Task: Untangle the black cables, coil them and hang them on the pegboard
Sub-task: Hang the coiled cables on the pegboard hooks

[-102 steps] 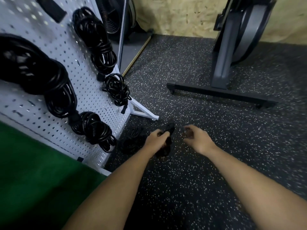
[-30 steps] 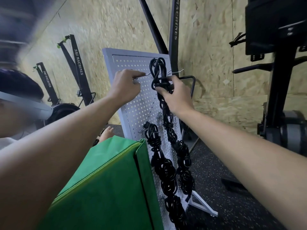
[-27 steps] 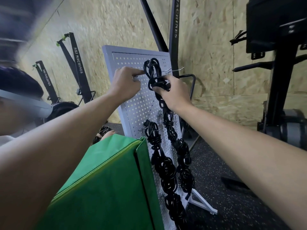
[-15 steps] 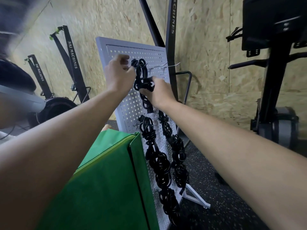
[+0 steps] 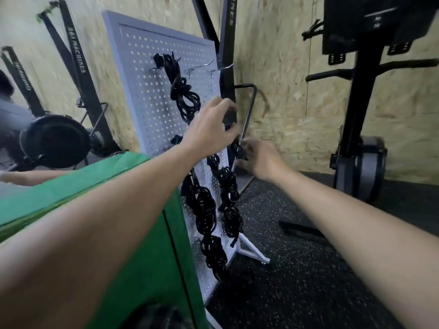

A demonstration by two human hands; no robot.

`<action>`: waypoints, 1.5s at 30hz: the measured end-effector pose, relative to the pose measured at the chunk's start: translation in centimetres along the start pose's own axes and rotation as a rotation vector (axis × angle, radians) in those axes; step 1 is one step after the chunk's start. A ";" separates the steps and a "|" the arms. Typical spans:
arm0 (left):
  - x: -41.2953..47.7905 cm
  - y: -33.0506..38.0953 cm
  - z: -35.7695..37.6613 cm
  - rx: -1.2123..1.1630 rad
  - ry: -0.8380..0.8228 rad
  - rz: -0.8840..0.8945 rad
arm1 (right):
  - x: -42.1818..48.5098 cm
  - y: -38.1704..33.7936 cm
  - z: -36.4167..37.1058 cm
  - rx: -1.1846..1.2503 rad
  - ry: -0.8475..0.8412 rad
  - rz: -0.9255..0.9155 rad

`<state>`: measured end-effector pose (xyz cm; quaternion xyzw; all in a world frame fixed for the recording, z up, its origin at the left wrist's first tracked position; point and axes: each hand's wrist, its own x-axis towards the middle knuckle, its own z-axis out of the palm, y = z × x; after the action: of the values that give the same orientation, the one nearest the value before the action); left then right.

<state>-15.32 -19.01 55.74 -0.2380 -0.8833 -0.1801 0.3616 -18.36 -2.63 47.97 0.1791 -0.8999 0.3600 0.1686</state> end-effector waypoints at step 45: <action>-35.9 -7.6 49.9 -0.265 -0.936 -1.171 | -13.5 36.7 20.8 -0.203 -0.649 0.486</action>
<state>-24.64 -11.23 -5.03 0.1766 -0.8975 -0.3274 -0.2369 -26.37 10.23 6.35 0.0482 -0.9534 0.2237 -0.1968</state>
